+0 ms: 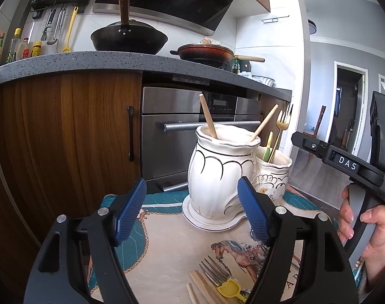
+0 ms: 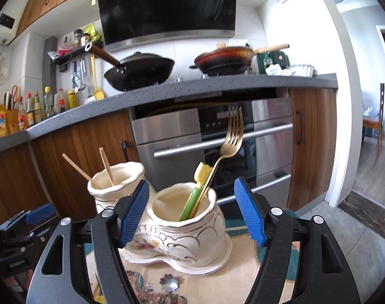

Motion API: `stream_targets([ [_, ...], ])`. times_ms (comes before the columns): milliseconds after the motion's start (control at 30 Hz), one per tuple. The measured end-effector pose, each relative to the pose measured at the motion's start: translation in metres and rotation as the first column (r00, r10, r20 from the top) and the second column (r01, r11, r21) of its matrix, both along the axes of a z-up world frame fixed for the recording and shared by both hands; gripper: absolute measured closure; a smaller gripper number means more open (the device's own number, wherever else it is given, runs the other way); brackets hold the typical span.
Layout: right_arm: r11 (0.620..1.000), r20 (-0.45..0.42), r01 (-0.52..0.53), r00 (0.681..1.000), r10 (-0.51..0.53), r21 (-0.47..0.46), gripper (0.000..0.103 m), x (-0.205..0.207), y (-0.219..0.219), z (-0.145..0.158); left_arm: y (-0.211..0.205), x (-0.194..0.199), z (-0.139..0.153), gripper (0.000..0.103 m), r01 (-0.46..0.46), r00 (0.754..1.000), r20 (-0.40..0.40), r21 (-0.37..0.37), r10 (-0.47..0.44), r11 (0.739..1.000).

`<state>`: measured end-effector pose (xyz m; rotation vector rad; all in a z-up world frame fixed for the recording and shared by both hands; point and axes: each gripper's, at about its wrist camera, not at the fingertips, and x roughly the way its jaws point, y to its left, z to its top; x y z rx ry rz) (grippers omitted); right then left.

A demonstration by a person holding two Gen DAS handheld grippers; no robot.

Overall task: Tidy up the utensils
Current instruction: 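Lower the gold fork into the flowered pot and open the right gripper, then lower the left gripper onto a wooden chopstick on the mat and close on it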

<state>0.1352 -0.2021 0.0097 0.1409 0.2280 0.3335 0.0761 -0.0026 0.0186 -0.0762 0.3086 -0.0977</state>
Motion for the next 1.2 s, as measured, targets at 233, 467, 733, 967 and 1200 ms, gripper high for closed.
stream_targets([
  [233,0.999,0.013,0.031,0.999,-0.031,-0.007,0.020,-0.018,-0.010,0.001,0.006,-0.007,-0.001,0.027,-0.009,1.000,-0.001,-0.003,0.009,1.000],
  [467,0.999,-0.012,0.039,0.999,-0.039,-0.008,0.008,-0.040,-0.017,-0.011,0.010,-0.019,-0.005,0.023,-0.011,1.000,-0.013,0.002,0.011,1.000],
  [733,0.997,-0.025,0.050,0.998,-0.052,-0.065,0.005,-0.068,-0.010,-0.025,0.011,-0.036,-0.018,0.017,-0.001,0.998,-0.064,0.018,0.003,1.000],
  [967,0.998,-0.062,0.036,0.997,-0.040,-0.056,0.005,-0.076,-0.014,-0.030,0.014,-0.050,-0.023,0.007,0.009,0.995,-0.103,0.004,-0.009,1.000],
  [1200,1.000,-0.089,0.028,0.996,-0.029,-0.009,0.005,-0.070,-0.023,-0.032,0.009,-0.049,-0.023,0.006,-0.022,0.969,-0.244,0.096,0.045,0.995],
])
